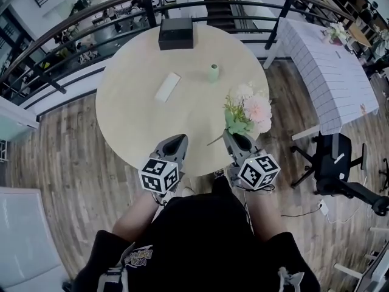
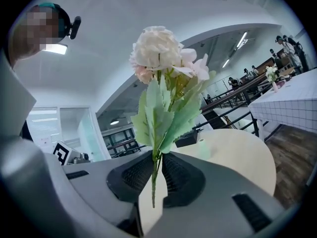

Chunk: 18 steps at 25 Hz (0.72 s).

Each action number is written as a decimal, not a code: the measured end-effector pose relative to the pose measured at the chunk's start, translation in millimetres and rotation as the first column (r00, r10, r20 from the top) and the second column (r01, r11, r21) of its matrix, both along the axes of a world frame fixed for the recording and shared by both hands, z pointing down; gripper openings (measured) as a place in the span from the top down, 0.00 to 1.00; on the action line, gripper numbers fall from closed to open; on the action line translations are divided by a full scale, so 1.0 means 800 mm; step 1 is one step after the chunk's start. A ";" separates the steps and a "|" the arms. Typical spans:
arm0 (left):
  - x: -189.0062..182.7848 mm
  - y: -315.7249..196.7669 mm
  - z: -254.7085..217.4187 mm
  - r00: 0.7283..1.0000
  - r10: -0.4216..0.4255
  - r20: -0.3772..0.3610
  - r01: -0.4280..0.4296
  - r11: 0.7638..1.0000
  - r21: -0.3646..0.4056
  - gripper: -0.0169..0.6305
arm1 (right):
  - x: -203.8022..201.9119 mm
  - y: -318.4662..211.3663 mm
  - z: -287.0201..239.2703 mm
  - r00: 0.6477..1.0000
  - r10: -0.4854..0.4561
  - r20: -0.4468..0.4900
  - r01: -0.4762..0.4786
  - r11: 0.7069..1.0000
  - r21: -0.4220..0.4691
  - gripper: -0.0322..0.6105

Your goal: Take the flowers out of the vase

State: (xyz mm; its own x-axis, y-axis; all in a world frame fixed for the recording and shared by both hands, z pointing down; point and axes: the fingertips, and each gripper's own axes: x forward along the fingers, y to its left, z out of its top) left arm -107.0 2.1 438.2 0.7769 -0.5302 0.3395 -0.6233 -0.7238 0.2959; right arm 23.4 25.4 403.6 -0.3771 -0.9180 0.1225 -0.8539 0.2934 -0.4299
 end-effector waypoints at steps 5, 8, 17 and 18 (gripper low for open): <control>-0.003 0.030 0.008 1.000 0.023 -0.008 -0.023 1.000 -0.010 0.96 | -0.021 0.035 0.010 1.000 -0.010 -0.002 0.010 1.000 -0.009 0.85; -0.005 0.037 0.007 0.999 0.032 -0.008 -0.032 0.999 -0.006 0.96 | -0.028 0.048 0.013 1.000 -0.011 -0.005 0.010 1.000 -0.016 0.85; -0.015 0.065 0.003 0.999 0.043 0.002 -0.043 0.999 -0.001 0.96 | -0.049 0.075 0.020 0.999 -0.032 -0.009 0.031 0.999 -0.026 0.85; -0.016 0.066 0.002 0.999 0.043 0.001 -0.043 0.999 0.001 0.96 | -0.050 0.075 0.020 0.999 -0.034 -0.012 0.034 0.999 -0.027 0.85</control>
